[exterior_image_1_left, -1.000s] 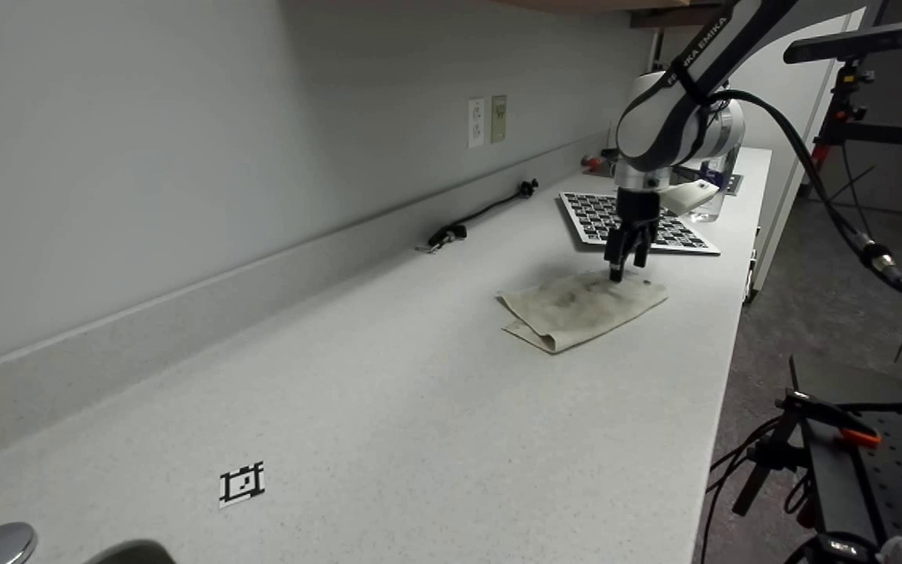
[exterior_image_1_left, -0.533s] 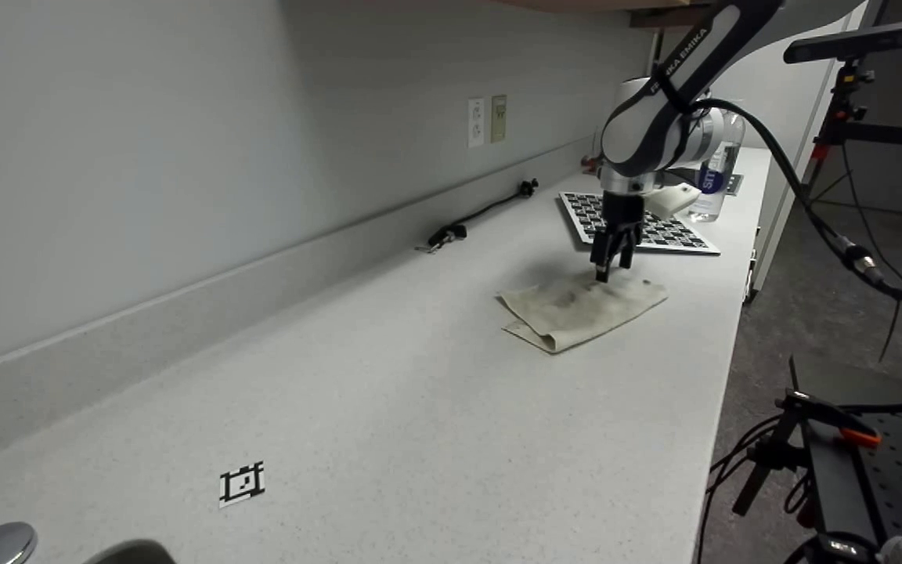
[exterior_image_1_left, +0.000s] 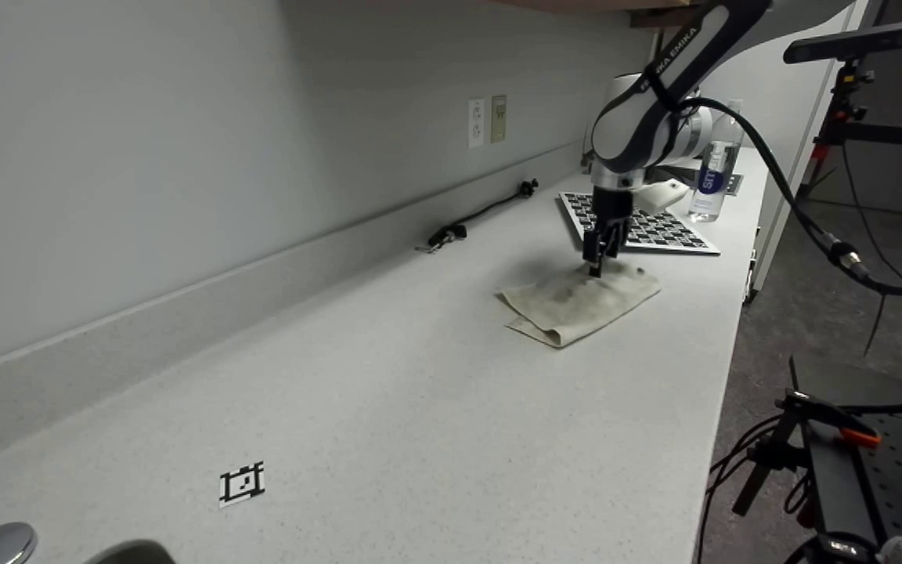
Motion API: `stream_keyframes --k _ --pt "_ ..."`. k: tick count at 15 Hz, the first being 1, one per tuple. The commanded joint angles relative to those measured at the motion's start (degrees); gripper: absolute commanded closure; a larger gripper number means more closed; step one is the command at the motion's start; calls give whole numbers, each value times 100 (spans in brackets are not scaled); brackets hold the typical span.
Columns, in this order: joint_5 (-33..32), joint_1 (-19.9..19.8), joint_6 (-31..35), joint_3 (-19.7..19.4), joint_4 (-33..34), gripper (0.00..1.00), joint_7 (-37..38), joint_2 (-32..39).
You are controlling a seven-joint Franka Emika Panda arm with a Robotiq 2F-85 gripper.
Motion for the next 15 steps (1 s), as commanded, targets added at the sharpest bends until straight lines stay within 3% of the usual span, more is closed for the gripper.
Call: stream_keyframes --k 1,5,15 --pt "52 -105 -40 85 106 72 29 -3" --pt "30 -22 -26 44 -57 99 227 -242" --pt "-819 820 -120 -109 -491 99 1215 -826"
